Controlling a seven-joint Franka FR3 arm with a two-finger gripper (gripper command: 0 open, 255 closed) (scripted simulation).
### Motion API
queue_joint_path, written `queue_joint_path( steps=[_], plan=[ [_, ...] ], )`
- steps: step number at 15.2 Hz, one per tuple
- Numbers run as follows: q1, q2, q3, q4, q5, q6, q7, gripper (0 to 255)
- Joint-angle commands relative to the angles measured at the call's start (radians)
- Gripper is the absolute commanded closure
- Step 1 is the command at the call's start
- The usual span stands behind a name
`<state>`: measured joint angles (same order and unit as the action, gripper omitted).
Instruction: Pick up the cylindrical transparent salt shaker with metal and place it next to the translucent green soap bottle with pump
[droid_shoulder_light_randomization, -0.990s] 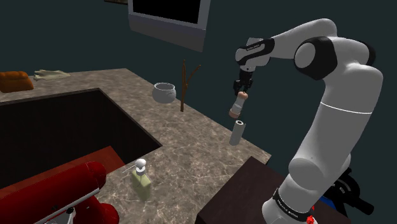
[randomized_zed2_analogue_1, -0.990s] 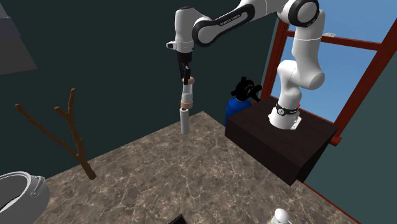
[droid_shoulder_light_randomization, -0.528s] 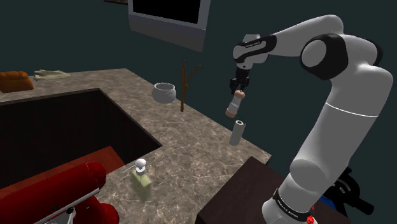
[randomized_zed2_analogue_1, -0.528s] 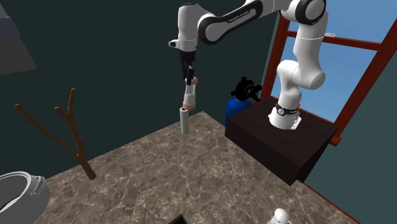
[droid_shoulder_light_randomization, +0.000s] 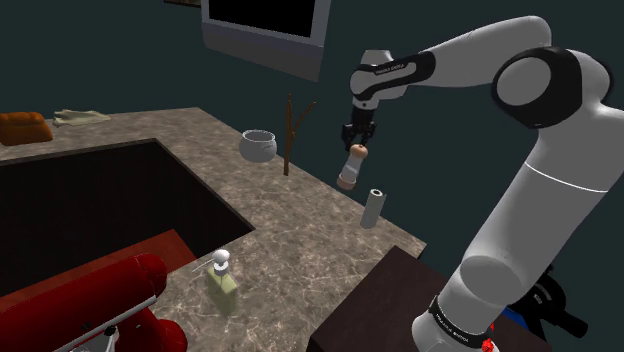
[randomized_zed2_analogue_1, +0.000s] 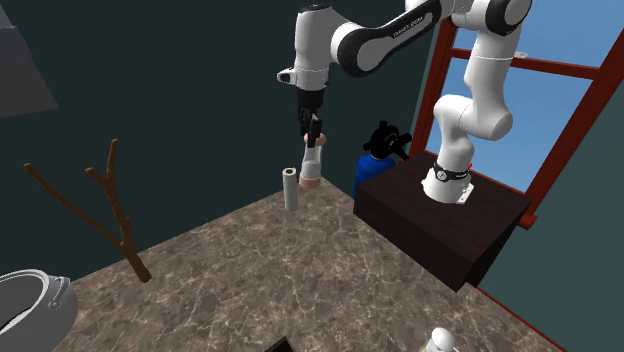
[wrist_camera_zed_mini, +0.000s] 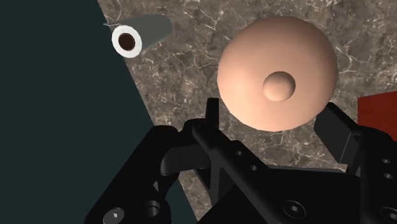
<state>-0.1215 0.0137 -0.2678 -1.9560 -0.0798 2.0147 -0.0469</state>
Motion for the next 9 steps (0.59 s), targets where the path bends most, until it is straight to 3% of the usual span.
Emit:
queue_joint_path(
  steps=[1, 9],
  plan=[
    [0.025, -0.017, 0.024, -0.019, -0.008, -0.002, 0.053, 255],
    [0.119, -0.037, 0.121, -0.038, -0.017, -0.018, 0.248, 255]
  ],
)
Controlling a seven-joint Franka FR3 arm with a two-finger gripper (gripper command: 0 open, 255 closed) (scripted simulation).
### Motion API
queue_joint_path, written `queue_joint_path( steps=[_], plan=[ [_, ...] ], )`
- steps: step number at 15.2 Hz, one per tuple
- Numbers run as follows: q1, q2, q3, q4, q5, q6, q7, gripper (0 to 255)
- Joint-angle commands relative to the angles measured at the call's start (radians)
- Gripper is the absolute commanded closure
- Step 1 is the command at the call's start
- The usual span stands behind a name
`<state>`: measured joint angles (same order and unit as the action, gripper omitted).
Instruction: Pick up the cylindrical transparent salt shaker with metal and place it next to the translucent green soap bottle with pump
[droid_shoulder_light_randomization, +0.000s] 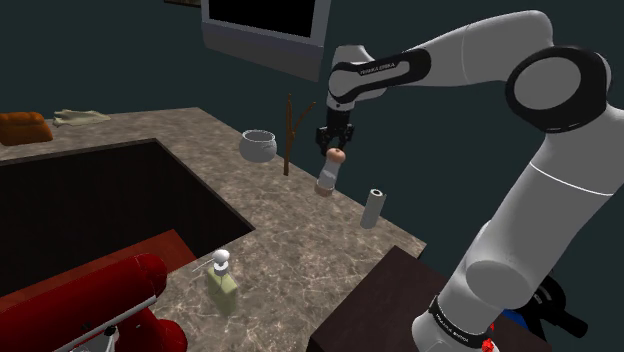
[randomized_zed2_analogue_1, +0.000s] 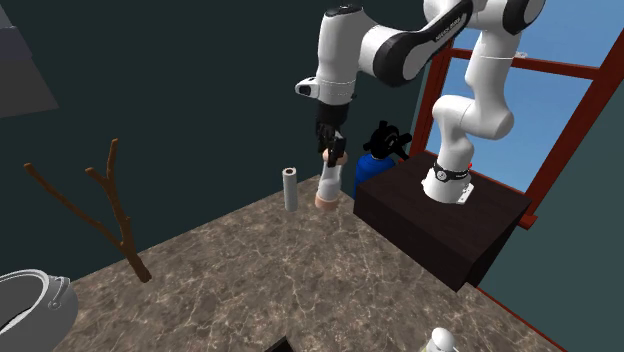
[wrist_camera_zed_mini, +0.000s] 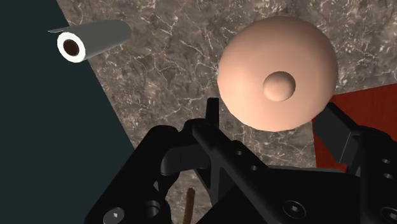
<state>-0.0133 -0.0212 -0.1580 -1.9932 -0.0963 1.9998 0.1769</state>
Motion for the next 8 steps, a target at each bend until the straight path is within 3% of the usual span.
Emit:
queue_joint_path(
  steps=[1, 8],
  plan=[
    [0.023, 0.0, 0.024, 0.002, -0.001, -0.006, 0.048, 255],
    [0.104, 0.04, 0.106, 0.054, 0.001, -0.032, 0.209, 255]
  ],
)
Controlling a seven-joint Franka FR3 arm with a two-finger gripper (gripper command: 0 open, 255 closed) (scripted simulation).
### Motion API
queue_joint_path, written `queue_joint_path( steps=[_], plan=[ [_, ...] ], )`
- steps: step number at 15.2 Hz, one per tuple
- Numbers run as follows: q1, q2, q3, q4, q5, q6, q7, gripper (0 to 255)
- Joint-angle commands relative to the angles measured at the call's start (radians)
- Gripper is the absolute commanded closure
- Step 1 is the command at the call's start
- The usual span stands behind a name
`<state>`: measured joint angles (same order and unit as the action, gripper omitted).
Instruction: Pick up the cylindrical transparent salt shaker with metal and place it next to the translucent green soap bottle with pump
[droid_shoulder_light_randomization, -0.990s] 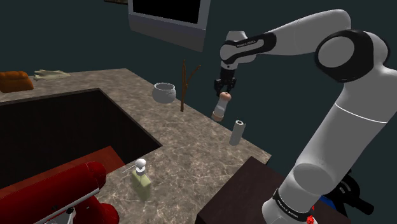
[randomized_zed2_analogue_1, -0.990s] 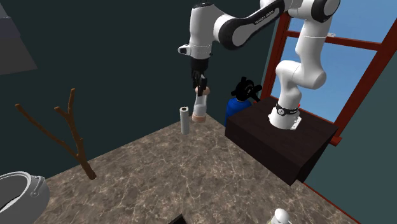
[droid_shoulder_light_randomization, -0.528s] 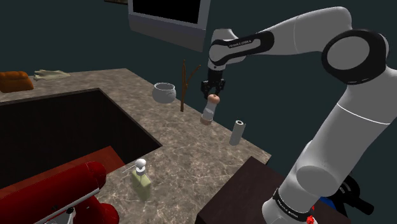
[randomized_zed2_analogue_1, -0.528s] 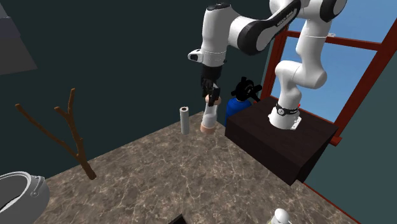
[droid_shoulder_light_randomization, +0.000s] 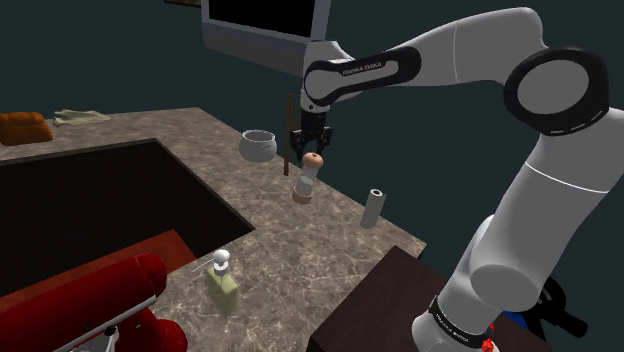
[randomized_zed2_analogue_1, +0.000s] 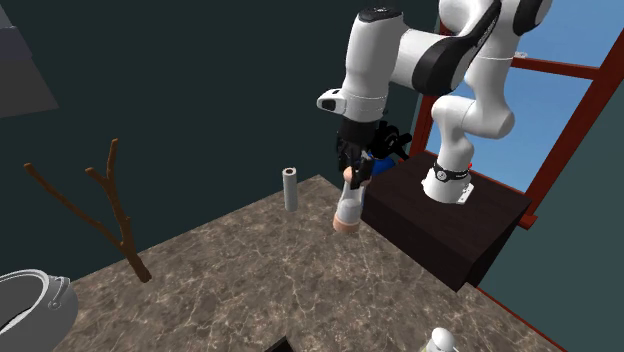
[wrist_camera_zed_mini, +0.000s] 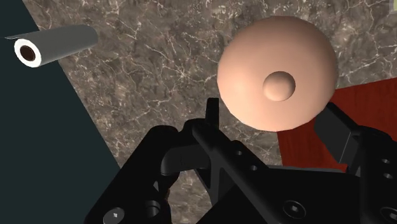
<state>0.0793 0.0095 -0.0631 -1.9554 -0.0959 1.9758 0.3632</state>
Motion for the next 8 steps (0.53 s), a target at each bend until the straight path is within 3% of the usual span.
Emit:
queue_joint_path(
  steps=[1, 8],
  plan=[
    [0.023, 0.019, 0.022, 0.028, 0.001, -0.013, 0.045, 255],
    [0.104, 0.109, 0.094, 0.146, -0.003, -0.054, 0.197, 255]
  ],
)
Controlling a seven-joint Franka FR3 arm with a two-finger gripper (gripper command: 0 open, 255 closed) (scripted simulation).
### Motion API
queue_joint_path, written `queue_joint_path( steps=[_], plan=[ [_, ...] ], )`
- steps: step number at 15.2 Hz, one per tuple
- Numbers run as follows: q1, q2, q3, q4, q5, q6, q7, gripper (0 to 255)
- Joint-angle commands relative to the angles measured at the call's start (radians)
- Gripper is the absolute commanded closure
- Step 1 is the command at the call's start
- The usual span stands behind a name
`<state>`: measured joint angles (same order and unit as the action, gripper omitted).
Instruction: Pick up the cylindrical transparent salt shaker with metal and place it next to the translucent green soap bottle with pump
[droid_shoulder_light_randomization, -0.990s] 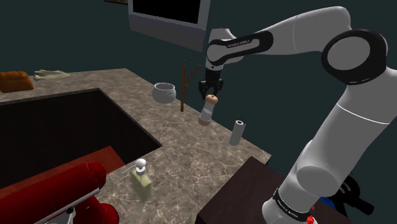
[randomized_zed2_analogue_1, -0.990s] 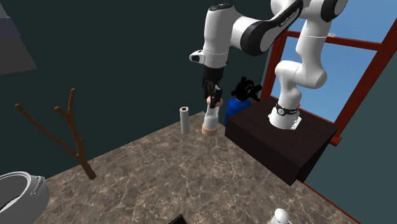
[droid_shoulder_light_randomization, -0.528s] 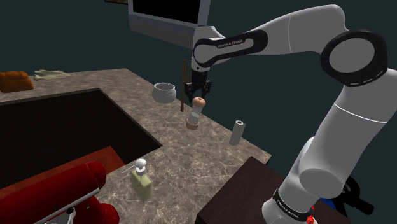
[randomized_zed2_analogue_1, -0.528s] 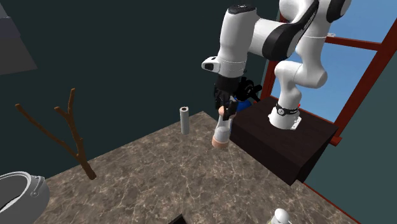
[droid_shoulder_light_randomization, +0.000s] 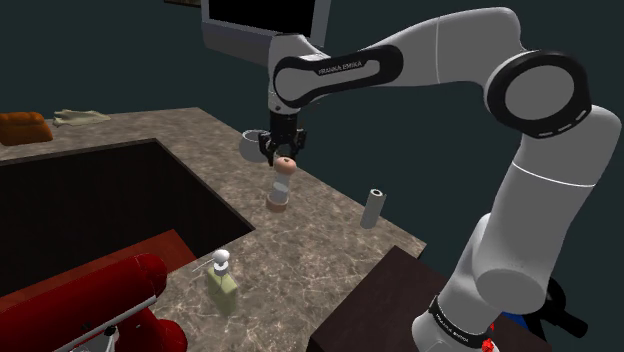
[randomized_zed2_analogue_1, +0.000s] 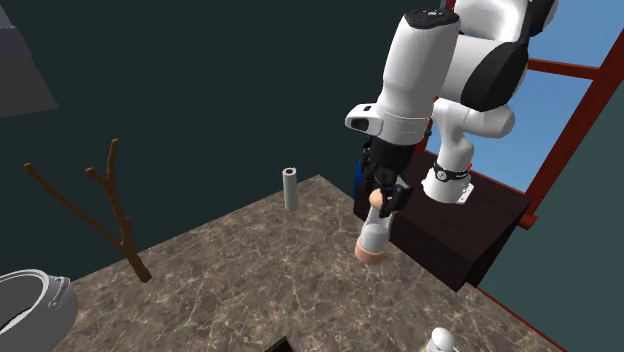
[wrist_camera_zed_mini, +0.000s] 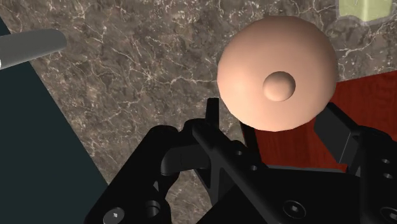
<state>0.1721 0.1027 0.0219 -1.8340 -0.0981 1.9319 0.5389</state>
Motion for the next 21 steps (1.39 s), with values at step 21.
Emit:
queue_joint_path(
  steps=[21],
  plan=[
    [0.087, 0.181, 0.057, 0.047, -0.026, 0.119, 0.165, 255]
  ],
)
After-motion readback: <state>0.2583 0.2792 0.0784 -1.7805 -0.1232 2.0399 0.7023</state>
